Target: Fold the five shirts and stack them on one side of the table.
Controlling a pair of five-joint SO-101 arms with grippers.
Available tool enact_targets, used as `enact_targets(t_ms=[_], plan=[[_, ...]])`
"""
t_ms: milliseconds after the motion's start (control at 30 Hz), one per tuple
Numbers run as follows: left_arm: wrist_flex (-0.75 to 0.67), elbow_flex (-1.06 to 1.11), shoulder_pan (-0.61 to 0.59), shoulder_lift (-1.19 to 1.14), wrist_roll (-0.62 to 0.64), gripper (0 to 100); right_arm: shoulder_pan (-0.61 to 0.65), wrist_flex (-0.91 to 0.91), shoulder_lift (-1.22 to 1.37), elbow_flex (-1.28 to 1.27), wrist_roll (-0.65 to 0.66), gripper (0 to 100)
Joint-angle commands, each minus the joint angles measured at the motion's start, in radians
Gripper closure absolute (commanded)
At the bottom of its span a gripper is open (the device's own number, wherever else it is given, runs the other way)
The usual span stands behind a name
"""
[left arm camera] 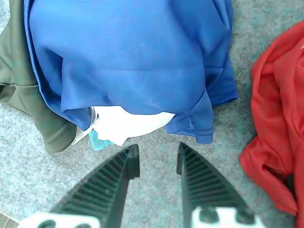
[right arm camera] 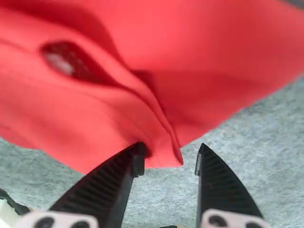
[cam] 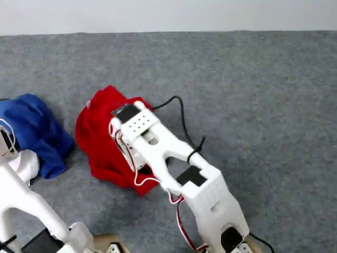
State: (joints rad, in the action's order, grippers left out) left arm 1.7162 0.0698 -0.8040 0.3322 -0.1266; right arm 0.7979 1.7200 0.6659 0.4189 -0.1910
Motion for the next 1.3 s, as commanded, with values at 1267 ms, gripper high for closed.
enact_targets(t_ms=[1267], plan=[[-0.035, 0.053, 0.0, 0.038, -0.008, 87, -0.268, 0.077, -0.625, 0.04, 0.493, 98.9]])
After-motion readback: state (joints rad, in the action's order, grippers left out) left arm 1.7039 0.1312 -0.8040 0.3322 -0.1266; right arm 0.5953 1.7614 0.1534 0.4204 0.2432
